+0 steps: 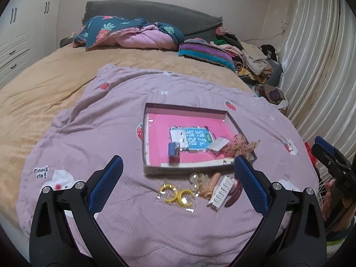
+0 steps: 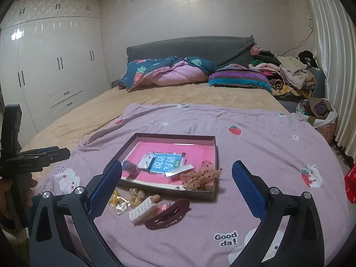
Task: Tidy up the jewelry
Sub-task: 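Move both open tools toward the hair clips lying beside the tray, then grasp the white wavy comb clip with the left tool while the right tool grasps the maroon claw clip, then lift both clips and carry them over the tray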
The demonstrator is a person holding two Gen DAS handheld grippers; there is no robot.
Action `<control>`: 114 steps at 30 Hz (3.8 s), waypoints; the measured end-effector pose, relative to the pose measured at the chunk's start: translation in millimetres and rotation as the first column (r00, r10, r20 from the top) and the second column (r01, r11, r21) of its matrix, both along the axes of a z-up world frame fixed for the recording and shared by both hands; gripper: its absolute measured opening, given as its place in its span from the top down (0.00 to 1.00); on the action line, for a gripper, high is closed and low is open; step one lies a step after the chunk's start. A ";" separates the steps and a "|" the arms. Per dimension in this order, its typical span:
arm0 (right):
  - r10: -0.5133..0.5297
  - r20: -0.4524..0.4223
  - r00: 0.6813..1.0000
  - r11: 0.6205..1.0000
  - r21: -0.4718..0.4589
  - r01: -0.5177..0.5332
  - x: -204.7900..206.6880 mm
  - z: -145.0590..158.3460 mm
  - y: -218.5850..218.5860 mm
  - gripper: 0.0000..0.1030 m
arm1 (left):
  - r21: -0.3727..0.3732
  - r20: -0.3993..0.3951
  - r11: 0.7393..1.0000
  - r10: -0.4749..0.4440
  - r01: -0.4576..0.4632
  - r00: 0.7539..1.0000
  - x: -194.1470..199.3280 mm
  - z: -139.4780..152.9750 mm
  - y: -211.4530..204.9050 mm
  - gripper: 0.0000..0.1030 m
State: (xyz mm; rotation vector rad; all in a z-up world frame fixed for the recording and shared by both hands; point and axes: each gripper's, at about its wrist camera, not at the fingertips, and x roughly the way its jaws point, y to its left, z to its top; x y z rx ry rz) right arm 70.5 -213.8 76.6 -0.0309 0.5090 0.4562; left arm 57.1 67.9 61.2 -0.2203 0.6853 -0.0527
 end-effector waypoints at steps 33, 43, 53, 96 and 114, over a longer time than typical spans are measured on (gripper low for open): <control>0.040 -0.170 0.985 0.991 -0.117 -0.060 -9.7 -71.8 5.9 0.04 | 0.070 -0.135 0.987 -0.136 0.146 0.982 -13.4 -71.2 -51.5 0.09; 0.004 -0.222 0.975 0.991 -0.130 -0.034 0.6 -95.1 -8.1 0.04 | 0.077 -0.167 0.980 -0.168 0.183 0.972 -8.0 -89.2 -65.9 0.09; -0.017 -0.283 0.959 0.996 -0.084 -0.007 13.7 -110.2 -22.8 0.04 | 0.087 -0.205 0.970 -0.206 0.227 0.957 1.9 -107.5 -78.8 0.27; 0.151 -0.636 0.757 0.970 0.242 0.009 123.7 -175.3 17.6 0.62 | 0.039 -0.252 0.940 -0.319 0.339 0.914 45.7 -135.7 -97.5 0.77; 0.110 -0.462 0.880 0.980 0.200 -0.017 83.6 -126.3 2.3 0.71 | 0.002 -0.197 0.952 -0.299 0.305 0.934 30.4 -111.5 -80.7 0.81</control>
